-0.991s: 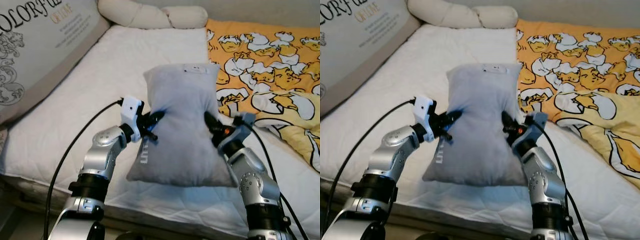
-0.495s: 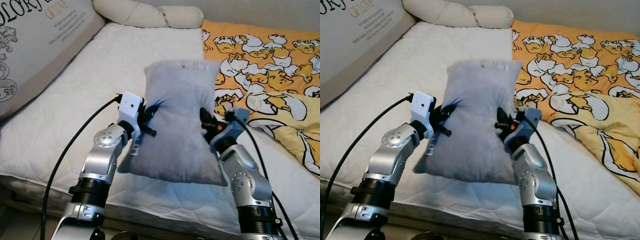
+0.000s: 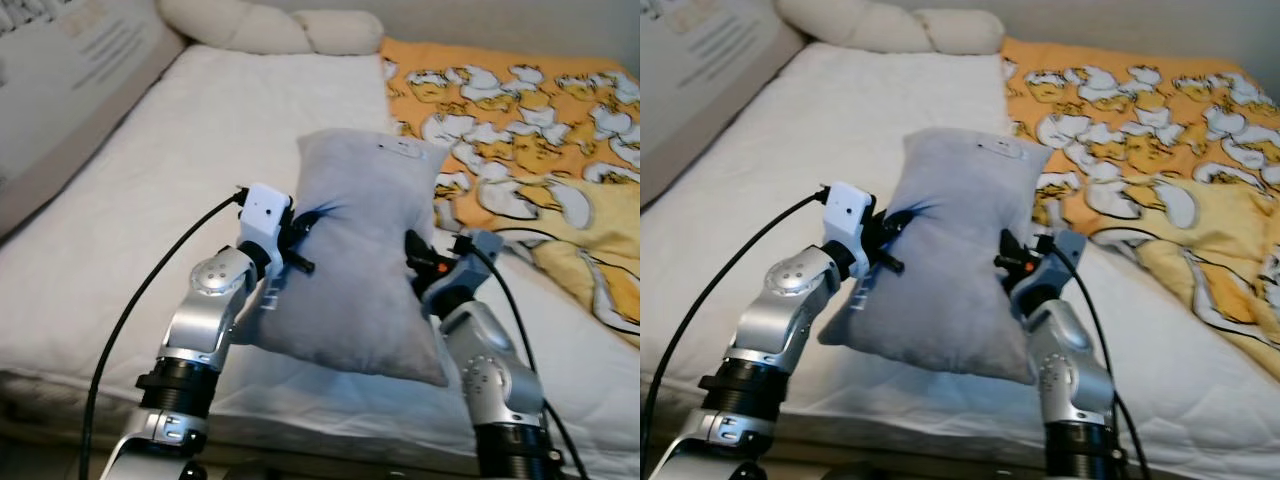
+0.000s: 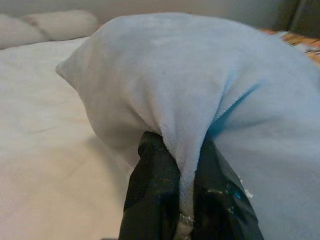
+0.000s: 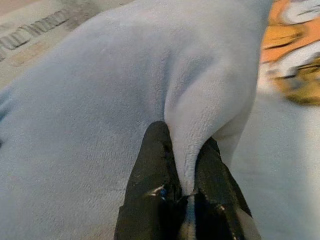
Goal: Clean up the room
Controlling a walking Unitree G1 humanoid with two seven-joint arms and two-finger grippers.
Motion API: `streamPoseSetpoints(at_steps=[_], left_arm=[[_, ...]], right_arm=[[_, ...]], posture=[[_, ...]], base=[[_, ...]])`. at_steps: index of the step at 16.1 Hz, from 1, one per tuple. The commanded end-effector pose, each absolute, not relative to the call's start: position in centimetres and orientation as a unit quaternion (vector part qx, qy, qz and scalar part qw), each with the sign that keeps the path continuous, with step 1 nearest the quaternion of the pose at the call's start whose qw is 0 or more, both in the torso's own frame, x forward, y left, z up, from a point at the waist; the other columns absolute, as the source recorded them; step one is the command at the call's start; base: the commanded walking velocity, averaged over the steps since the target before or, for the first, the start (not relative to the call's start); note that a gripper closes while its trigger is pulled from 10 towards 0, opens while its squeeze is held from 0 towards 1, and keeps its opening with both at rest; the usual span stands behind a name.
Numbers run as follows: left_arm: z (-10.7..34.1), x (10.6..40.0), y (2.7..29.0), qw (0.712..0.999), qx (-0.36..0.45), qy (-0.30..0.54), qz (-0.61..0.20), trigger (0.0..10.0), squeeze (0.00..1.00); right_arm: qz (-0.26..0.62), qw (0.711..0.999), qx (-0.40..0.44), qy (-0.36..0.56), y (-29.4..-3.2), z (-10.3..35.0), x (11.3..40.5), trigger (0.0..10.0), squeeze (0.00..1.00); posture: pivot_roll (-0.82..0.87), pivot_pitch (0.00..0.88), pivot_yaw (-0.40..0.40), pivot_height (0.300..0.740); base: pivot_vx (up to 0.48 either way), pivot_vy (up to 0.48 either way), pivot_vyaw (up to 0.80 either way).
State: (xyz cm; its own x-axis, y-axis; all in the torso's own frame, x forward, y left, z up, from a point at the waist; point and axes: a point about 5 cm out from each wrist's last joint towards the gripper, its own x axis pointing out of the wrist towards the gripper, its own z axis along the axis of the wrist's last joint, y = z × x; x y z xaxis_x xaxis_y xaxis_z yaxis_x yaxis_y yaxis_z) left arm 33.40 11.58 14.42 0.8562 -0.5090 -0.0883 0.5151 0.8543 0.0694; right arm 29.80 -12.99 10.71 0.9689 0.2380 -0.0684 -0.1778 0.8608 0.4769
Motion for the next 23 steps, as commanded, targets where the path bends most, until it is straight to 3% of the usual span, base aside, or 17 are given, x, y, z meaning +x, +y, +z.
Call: streamPoseSetpoints(at_steps=[1, 5, 13, 19, 23], left_arm=[[15.72, 33.51, 12.23, 0.968, 0.048, 0.006, -0.247, 10.0, 0.0], [15.74, 33.66, 12.76, 0.97, 0.054, 0.01, -0.237, 10.0, 0.0], [15.78, 34.08, 12.13, 0.967, 0.056, 0.014, -0.248, 10.0, 0.0], [15.86, 34.19, 12.03, 0.966, 0.057, 0.017, -0.253, 10.0, 0.0], [15.85, 34.31, 12.31, 0.967, 0.057, 0.018, -0.249, 10.0, 0.0]], right_arm=[[0.106, 0.963, 0.242, 0.048, -13.21, 11.31, 29.84, 10.0, 0.0], [0.098, 0.958, 0.264, 0.048, -13.15, 11.24, 29.91, 10.0, 0.0], [0.07, 0.958, 0.274, 0.047, -13.73, 10.98, 29.53, 10.0, 0.0], [0.065, 0.957, 0.277, 0.048, -13.72, 10.88, 29.38, 10.0, 0.0], [0.072, 0.957, 0.275, 0.049, -13.38, 10.98, 29.38, 10.0, 0.0]], posture=[[0.05, 0.0, -0.03, 0.74], [0.06, 0.0, -0.027, 0.74], [0.02, 0.0, 0.012, 0.74], [0.02, 0.0, 0.028, 0.74], [0.01, 0.0, 0.03, 0.74]], base=[[0.0, 0.341, 0.0], [0.0, 0.367, -0.55], [0.0, 0.387, 0.0], [0.0, 0.395, -0.78], [0.0, 0.425, 0.0]])
